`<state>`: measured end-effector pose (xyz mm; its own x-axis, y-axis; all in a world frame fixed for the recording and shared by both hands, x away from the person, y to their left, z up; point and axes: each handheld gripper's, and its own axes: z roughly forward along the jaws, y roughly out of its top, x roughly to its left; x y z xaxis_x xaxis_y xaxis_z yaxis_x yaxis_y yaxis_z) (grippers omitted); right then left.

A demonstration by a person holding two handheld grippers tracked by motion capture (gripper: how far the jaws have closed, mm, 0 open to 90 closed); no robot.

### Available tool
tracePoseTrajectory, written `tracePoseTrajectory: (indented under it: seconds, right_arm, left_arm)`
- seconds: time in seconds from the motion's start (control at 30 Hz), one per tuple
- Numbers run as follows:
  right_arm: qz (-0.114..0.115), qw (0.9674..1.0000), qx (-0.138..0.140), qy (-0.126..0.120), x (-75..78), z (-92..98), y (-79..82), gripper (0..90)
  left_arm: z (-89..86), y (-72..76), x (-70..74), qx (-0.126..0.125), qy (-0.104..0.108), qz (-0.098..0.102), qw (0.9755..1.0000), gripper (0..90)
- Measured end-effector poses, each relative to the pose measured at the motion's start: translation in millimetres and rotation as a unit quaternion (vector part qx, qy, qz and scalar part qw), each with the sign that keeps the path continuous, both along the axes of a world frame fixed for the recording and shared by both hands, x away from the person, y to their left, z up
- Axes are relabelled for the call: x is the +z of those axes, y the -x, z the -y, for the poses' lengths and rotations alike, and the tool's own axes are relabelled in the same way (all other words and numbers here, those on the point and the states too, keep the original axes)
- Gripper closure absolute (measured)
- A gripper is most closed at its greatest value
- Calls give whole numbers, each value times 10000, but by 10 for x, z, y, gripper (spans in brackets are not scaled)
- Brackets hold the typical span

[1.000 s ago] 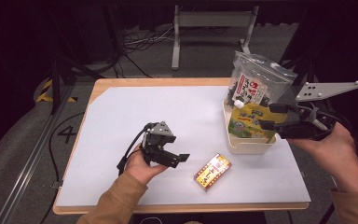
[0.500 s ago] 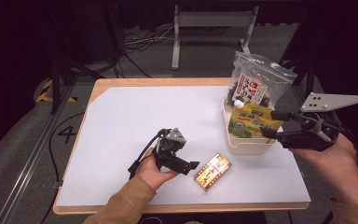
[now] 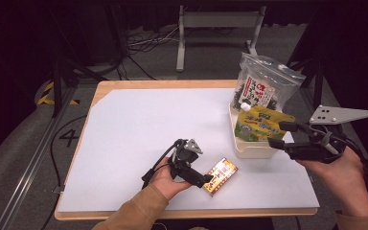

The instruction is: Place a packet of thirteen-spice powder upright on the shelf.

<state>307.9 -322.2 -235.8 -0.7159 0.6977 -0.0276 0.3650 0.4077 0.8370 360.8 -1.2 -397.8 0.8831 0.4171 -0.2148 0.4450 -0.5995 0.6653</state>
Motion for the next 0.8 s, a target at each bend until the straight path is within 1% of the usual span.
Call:
tracePoseTrajectory:
  seconds: [0.03,0.07,0.13,0.2,0.27,0.33,0.37,0.43,0.5,0.63,0.67,0.7,0.77,0.8]
  right_arm:
    - [-7,10000,-1,-18,-15,9,0,346]
    - [-18,10000,-11,-37,-27,13,1,345]
    - [-32,10000,-12,-41,-55,21,2,345]
    - [-51,10000,-30,-56,-88,25,3,344]
    - [-60,10000,-32,-64,-117,29,1,344]
    - [-83,9999,-36,-69,-140,33,0,344]
    - [-83,9999,-36,-69,-140,33,0,344]
    - [-102,9999,-44,-87,-162,34,-1,344]
    - [-107,9999,-42,-91,-168,33,-3,344]
    - [-153,9998,-42,-84,-199,31,-10,343]
    - [-159,9998,-40,-82,-204,30,-12,342]
    - [-161,9998,-46,-82,-209,29,-12,342]
    - [-172,9998,-46,-77,-217,29,-13,341]
    - [-178,9998,-48,-81,-221,28,-14,340]
  left_arm:
    - [21,12,-13,26,-18,-62,10000,42]
    - [39,14,-25,5,-49,-47,10000,40]
    - [76,26,-49,-18,-86,-80,9999,35]
    - [119,43,-76,27,-123,-136,9998,29]
    - [150,46,-102,29,-143,-206,9997,28]
    - [205,61,-145,15,-249,-262,9993,28]
    - [205,61,-145,15,-249,-262,9993,29]
    - [243,75,-170,-3,-292,-331,9990,29]
    - [265,77,-185,-29,-302,-332,9990,29]
    - [324,91,-226,-33,-397,-402,9984,32]
    - [339,97,-236,-27,-432,-398,9983,33]
    - [364,101,-253,-49,-492,-353,9982,34]
    - [385,116,-263,-34,-529,-385,9979,35]
    - [420,128,-280,-32,-555,-431,9975,36]
